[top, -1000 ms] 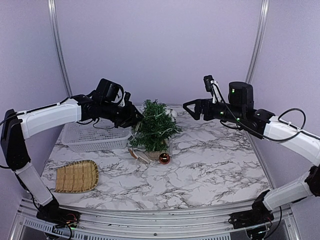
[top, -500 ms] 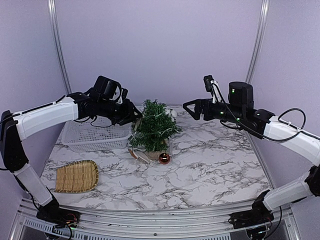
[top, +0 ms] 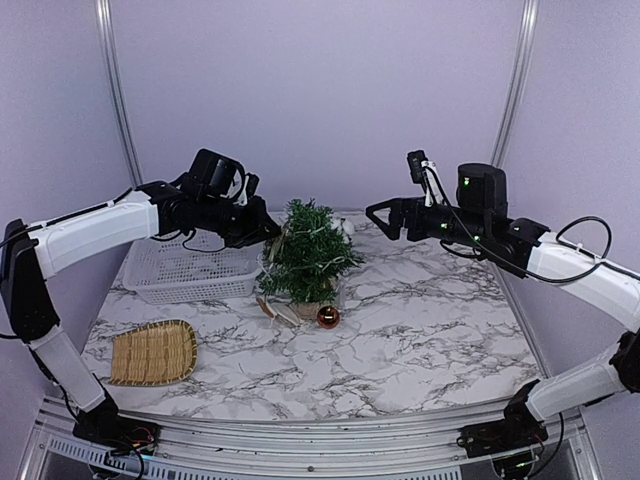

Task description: Decorate the small christmas tree

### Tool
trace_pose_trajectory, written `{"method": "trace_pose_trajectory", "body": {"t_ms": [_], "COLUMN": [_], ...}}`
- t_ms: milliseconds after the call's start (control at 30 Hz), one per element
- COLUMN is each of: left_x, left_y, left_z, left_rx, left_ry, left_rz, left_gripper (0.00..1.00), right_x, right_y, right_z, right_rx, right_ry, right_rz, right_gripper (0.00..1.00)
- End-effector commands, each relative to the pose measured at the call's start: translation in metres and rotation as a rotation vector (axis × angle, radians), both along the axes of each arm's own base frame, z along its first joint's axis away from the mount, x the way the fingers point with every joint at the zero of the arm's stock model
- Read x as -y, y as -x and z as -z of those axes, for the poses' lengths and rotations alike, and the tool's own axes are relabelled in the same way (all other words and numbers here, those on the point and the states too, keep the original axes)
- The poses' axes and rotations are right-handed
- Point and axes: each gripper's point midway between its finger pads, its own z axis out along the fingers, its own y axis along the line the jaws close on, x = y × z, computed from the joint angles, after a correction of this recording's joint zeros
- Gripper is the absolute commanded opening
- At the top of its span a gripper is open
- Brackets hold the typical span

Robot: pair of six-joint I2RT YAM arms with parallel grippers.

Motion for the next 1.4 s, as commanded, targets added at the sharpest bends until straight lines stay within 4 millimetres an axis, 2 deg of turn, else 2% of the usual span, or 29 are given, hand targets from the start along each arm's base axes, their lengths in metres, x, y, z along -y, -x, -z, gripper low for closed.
{"method": "trace_pose_trajectory", "body": {"t_ms": [0,233,500,600,800,1033,1233,1300,1367], "left_x": [0.01,0.012,0.018,0.016,0.006,-0.019,-0.054,-0.067,-0.082], "left_y": [0.004,0.004,0.006,0.005,0.002,-0.005,-0.018,-0.024,-0.031], "left_z": [0.008,0.024,0.02,0.015,-0.011,-0.02,-0.039,-0.05,-0.063], "left_rx": [-0.028,-0.059,-0.047,-0.031,0.037,0.078,0.129,0.155,0.183], "left_ry": [-0.006,-0.03,-0.046,-0.063,-0.081,-0.169,-0.207,-0.204,-0.194], "left_rz": [0.059,0.069,0.105,0.106,0.08,0.023,-0.047,-0.066,-0.088], "left_gripper": [0.03,0.0,0.05,0.07,0.15,0.26,0.32,0.37,0.48], "right_x": [0.003,0.002,0.001,0.0,0.0,-0.001,-0.002,-0.003,-0.004], "right_y": [-0.004,-0.004,-0.006,-0.008,-0.009,-0.012,-0.016,-0.019,-0.023], "right_z": [-0.009,-0.009,-0.01,-0.01,-0.014,-0.018,-0.022,-0.023,-0.027], "right_rx": [0.031,0.028,0.033,0.035,0.048,0.059,0.074,0.08,0.091], "right_ry": [-0.013,-0.01,-0.007,-0.001,0.002,0.002,0.007,0.009,0.013], "right_rz": [0.013,0.014,0.013,0.011,0.015,0.018,0.023,0.027,0.03], "right_gripper": [0.95,0.95,0.95,0.95,0.96,0.96,0.96,0.97,0.98]}}
